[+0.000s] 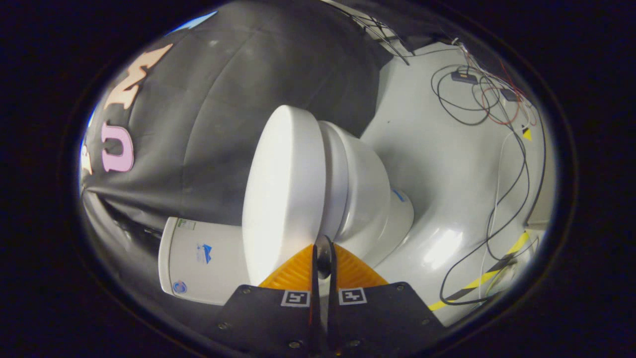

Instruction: Open the toilet lid.

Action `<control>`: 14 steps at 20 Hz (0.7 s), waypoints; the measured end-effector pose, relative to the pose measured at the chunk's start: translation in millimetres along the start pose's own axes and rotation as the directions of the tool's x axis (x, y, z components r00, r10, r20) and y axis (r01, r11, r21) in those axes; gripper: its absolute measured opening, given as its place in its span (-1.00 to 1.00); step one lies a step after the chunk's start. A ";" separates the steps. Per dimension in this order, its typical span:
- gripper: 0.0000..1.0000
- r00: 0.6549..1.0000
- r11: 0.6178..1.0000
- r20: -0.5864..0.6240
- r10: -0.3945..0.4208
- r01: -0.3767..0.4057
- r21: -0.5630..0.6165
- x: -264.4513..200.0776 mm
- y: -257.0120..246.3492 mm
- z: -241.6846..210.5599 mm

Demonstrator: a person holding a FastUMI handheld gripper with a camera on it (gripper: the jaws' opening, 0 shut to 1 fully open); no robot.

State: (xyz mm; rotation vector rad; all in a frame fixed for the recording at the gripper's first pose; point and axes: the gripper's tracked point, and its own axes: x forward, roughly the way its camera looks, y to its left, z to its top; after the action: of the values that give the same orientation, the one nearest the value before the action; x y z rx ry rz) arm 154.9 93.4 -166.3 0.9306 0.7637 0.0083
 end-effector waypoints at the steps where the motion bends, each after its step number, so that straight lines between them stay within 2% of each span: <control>1: -0.87 1.000 1.000 0.005 0.002 -0.002 -0.017 -0.5 0.8 0.6; 6: -0.90 0.999 0.997 0.025 0.045 -0.044 -0.058 -8.9 14.6 6.4; 9: -0.97 0.998 0.998 0.021 0.052 -0.051 -0.025 -8.5 13.8 6.4; 14: -0.97 0.992 0.986 0.055 0.114 -0.106 -0.129 -23.3 43.3 14.2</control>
State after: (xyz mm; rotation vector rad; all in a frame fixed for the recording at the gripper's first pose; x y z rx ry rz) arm 159.4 102.4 -116.2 0.8482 0.6455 0.1226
